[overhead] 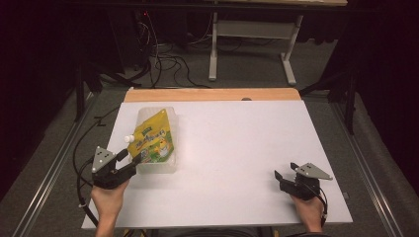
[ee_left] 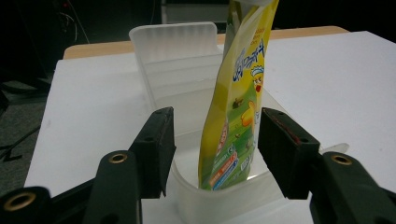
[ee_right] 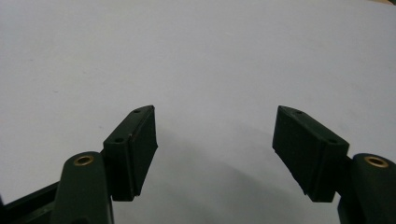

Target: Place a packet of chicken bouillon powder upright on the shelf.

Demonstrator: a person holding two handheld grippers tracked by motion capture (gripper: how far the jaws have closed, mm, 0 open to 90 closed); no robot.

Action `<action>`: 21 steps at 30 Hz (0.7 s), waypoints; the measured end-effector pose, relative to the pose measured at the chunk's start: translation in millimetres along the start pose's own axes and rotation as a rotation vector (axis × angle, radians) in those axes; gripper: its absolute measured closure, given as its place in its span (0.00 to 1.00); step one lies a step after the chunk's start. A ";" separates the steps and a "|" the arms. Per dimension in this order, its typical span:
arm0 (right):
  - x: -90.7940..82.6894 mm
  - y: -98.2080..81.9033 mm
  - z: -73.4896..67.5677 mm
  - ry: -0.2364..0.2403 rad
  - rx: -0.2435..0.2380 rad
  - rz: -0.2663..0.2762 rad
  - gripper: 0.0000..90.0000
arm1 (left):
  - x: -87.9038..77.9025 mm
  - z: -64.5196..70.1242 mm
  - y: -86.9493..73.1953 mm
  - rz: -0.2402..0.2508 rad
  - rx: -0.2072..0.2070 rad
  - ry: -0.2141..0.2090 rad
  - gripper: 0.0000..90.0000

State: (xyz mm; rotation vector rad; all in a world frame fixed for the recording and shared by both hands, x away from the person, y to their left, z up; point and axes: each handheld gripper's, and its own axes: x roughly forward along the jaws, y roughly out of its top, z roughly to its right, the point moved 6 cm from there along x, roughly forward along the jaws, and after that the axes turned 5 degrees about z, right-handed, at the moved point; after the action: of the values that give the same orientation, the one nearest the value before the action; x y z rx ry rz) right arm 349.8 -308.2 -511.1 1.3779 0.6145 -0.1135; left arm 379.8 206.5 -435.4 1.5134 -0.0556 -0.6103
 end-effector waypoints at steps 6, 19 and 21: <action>0.0 0.0 0.0 0.001 -0.001 0.002 0.34 | -9.2 3.3 -2.7 0.006 -0.003 0.002 0.51; 0.2 -0.1 0.1 -0.003 -0.002 -0.002 0.34 | -19.5 13.3 -3.3 0.030 -0.002 -0.013 0.49; 0.0 -0.1 0.1 -0.003 -0.002 -0.002 0.34 | -21.1 16.1 -2.6 0.035 0.002 -0.019 0.49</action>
State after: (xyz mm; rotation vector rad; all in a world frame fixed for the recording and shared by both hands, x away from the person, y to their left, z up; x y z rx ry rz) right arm 349.9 -308.4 -511.2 1.3755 0.6130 -0.1168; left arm 354.5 200.5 -429.4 1.5058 -0.0971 -0.5973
